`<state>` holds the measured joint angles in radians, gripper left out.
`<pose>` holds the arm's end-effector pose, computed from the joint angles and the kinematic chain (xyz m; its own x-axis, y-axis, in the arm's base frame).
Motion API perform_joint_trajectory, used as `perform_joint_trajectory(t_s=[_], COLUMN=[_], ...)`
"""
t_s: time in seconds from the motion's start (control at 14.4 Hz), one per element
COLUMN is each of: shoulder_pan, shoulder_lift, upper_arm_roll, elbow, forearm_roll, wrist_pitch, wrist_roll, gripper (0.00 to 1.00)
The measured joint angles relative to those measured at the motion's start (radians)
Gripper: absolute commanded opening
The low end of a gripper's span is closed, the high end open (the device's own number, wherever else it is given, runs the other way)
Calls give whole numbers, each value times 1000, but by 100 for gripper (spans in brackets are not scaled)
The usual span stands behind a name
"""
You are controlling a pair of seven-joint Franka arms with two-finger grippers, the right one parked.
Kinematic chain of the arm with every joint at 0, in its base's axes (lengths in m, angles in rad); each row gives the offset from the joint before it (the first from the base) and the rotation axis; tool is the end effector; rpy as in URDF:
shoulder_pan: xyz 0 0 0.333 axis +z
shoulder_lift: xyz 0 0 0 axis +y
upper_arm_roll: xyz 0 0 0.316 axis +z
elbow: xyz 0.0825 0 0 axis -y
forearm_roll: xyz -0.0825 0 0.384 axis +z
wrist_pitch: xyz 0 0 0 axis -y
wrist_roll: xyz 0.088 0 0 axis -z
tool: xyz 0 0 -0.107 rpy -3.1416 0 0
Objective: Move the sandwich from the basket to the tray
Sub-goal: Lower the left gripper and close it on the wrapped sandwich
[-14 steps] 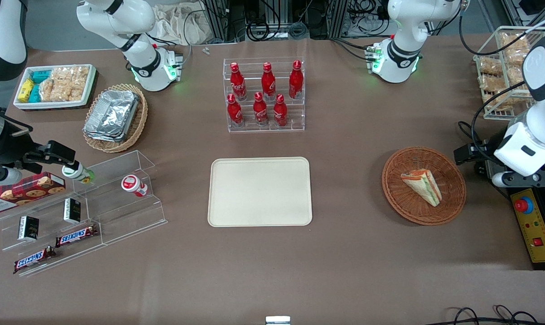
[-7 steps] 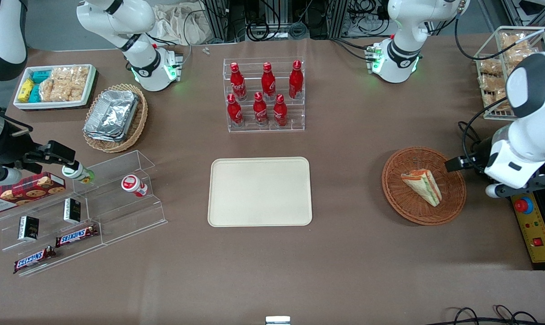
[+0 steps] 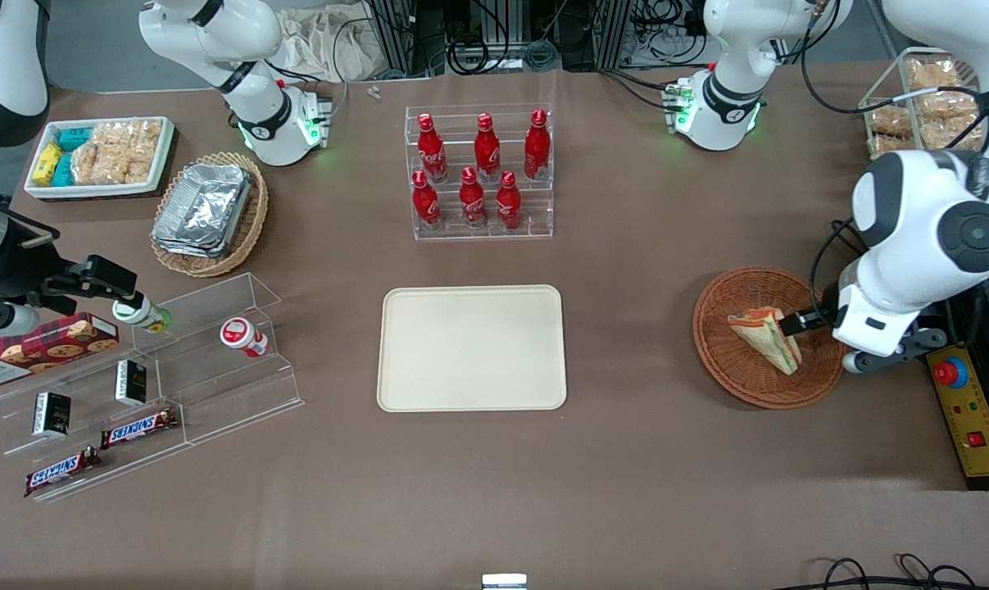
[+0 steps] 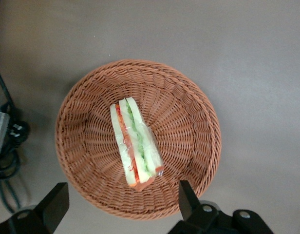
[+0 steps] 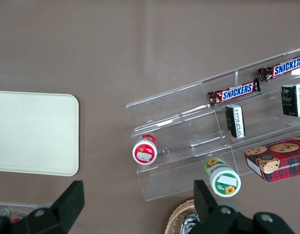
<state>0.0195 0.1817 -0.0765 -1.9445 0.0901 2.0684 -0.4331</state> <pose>0.5892 -0.0275 0.3850 0.9448 0.3265 -0.0266 0.3235 -0.9427 -0.0814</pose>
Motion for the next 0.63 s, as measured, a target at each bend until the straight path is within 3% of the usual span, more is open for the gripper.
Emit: perform_joint_trajectory(t_s=[0.63], shoulder_pan=[0], shoulder_lift=[133], upper_arm_roll=[1], elbow=[-39], forearm_roll=[0], wrist_pitch=[131], wrist_roll=[-272], gripper=[100])
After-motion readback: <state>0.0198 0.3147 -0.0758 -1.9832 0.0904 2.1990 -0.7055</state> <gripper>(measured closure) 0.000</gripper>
